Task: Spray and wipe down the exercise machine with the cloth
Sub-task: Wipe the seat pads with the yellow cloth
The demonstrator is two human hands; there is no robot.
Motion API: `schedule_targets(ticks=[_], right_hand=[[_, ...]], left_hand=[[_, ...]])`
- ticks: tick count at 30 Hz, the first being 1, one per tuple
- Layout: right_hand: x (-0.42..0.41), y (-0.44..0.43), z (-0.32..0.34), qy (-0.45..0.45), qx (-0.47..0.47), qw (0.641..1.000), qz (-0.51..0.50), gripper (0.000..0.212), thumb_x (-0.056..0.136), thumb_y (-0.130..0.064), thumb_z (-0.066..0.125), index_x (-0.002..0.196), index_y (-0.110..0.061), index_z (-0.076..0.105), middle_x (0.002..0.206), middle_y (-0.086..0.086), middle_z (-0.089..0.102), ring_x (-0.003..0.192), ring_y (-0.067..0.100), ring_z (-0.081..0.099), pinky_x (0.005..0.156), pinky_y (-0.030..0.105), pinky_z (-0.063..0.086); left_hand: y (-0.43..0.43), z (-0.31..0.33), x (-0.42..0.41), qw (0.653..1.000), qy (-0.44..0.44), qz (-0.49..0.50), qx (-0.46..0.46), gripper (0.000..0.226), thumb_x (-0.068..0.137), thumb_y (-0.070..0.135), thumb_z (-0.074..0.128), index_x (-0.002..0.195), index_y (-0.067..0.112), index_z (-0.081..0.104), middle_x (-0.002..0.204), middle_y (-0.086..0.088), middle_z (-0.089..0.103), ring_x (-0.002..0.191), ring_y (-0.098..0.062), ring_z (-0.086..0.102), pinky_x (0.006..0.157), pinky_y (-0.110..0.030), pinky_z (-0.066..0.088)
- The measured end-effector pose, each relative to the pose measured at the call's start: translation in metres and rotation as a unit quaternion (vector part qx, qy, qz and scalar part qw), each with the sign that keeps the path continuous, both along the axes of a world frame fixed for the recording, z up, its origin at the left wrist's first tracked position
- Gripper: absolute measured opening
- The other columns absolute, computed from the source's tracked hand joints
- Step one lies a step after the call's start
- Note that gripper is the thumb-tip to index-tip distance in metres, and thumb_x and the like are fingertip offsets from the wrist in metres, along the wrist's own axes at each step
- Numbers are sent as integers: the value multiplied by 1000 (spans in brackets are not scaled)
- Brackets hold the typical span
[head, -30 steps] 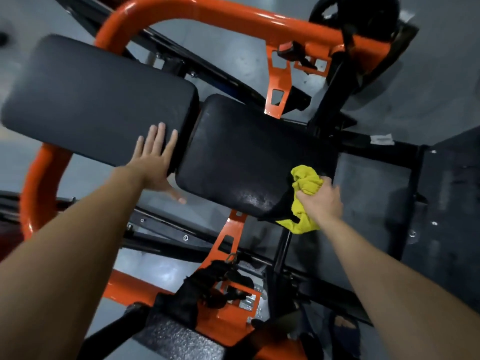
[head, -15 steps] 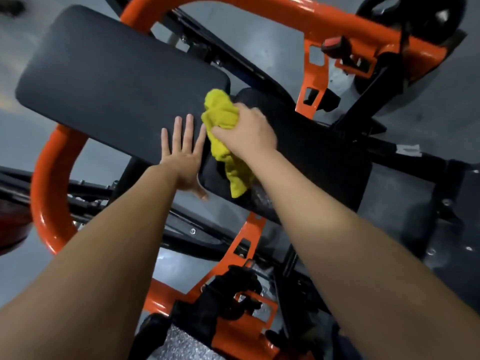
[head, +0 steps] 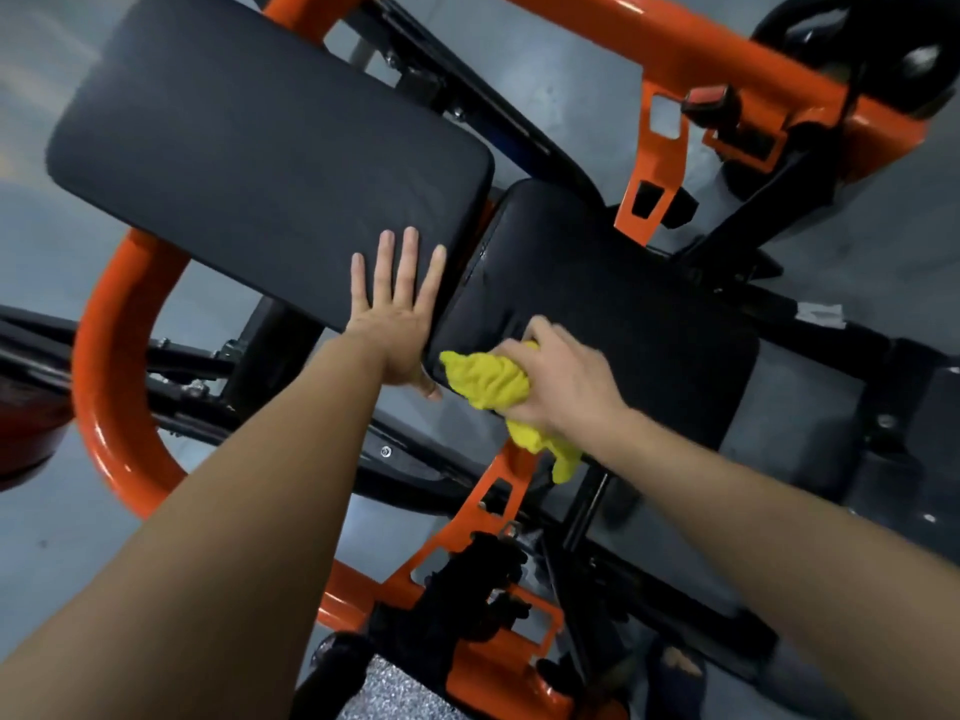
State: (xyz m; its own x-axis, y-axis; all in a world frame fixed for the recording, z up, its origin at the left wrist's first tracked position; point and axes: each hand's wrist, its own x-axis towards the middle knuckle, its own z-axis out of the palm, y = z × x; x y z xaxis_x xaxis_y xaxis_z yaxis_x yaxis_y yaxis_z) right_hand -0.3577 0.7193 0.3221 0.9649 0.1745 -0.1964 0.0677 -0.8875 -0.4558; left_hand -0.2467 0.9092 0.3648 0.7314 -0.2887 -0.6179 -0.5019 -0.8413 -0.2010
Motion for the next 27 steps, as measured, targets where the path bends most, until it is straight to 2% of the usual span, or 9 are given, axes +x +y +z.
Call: schedule_targets(ticks=[4, 7, 9, 12, 17, 20, 23, 25, 27], right_hand=[[93, -28, 13, -26, 12, 990, -136, 45, 81, -48, 70, 122, -31, 59, 117, 6, 53, 112, 32, 54, 81, 41, 49], [158, -40, 18, -28, 45, 961, -270, 44, 77, -51, 71, 111, -24, 66, 113, 8, 62, 109, 34, 61, 82, 40, 50], [169, -31, 18, -37, 42, 950, -308, 46, 77, -55, 69, 107, -20, 67, 114, 8, 62, 109, 34, 60, 84, 42, 50], [129, -3, 16, -78, -6, 960, -268, 48, 78, -56, 69, 107, -18, 66, 115, 8, 59, 110, 35, 54, 83, 44, 47], [49, 55, 13, -134, -16, 971, -197, 32, 72, -50, 70, 84, -21, 68, 89, 3, 60, 85, 32, 56, 63, 40, 43], [9, 70, 5, -136, -4, 976, -168, 24, 72, -45, 71, 80, -23, 67, 83, 1, 58, 80, 30, 53, 60, 38, 41], [-17, 67, -10, -150, -8, 984, -99, 31, 69, -47, 76, 85, -22, 68, 87, 1, 57, 80, 29, 53, 60, 39, 45], [-20, 62, -8, -134, 1, 989, -68, 33, 72, -51, 72, 87, -21, 69, 89, 1, 56, 82, 28, 54, 61, 40, 49], [-9, 54, 4, -89, 31, 991, -95, 38, 78, -56, 58, 88, -21, 70, 92, 2, 55, 87, 29, 56, 64, 40, 51]], left_hand=[[0, 2, 0, 1000, 11, 4, -3, 169, 56, 77, 83, 148, 13, -44, 152, -21, -50, 141, -45, -44, 114, -68, -19], [0, 1, 2, 1000, 13, -1, -9, 165, 62, 74, 83, 148, 13, -44, 150, -21, -52, 139, -45, -46, 113, -68, -21], [3, -1, 2, 1000, 9, -3, -14, 162, 64, 73, 82, 148, 13, -43, 151, -21, -51, 140, -46, -45, 114, -69, -19], [6, -4, 1, 1000, 1, -6, -17, 163, 63, 75, 81, 149, 11, -42, 152, -22, -49, 141, -47, -43, 114, -69, -18], [3, -1, 2, 1000, 6, 2, 0, 157, 66, 77, 77, 152, 11, -37, 150, -22, -51, 141, -48, -42, 113, -68, -20], [2, -4, -1, 999, -18, 22, -21, 131, 85, 71, 59, 149, 19, -41, 155, -16, -48, 144, -42, -41, 117, -65, -19], [0, -7, -2, 999, -28, 20, -32, 108, 94, 60, 42, 151, 17, -38, 158, -18, -44, 145, -42, -39, 118, -66, -17], [0, -8, -2, 999, -22, 13, -31, 110, 93, 60, 44, 152, 16, -38, 157, -19, -44, 145, -44, -39, 118, -66, -18], [2, -7, -2, 999, -19, 17, -33, 121, 89, 66, 53, 150, 17, -41, 156, -18, -45, 145, -43, -40, 118, -67, -18]])
